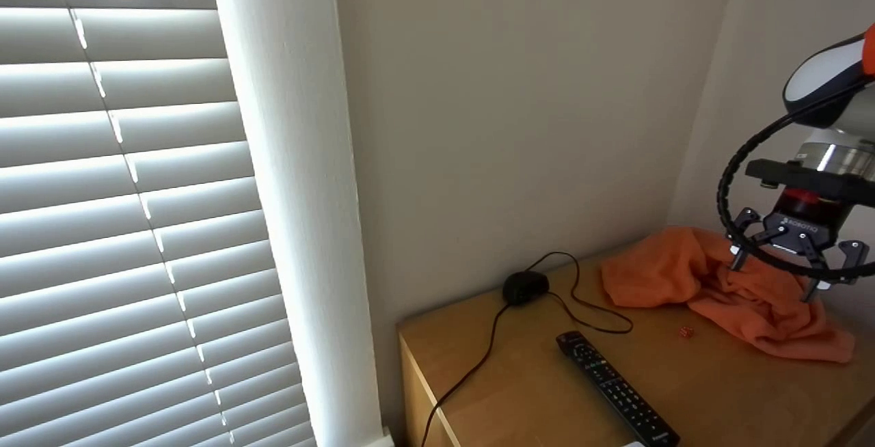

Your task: Pick up the dice and turn it to the left once, put the dice back onto the top of the chest of drawers

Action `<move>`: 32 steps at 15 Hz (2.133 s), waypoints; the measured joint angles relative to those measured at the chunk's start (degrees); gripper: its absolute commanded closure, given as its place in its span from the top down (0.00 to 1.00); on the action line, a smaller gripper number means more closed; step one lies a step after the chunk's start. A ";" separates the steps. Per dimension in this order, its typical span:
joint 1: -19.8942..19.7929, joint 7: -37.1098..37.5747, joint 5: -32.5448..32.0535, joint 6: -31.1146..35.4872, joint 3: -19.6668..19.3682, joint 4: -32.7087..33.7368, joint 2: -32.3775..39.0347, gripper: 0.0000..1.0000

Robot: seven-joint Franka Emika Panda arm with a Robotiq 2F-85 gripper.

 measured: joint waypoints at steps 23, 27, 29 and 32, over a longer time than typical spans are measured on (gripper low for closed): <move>-2.37 0.82 6.01 -0.20 2.75 14.37 19.66 1.00; -3.32 0.82 7.10 -0.22 3.59 17.13 22.01 1.00; -3.47 0.82 7.32 -0.22 3.83 18.09 22.93 1.00; -3.47 0.82 7.36 -0.22 4.24 19.04 24.08 1.00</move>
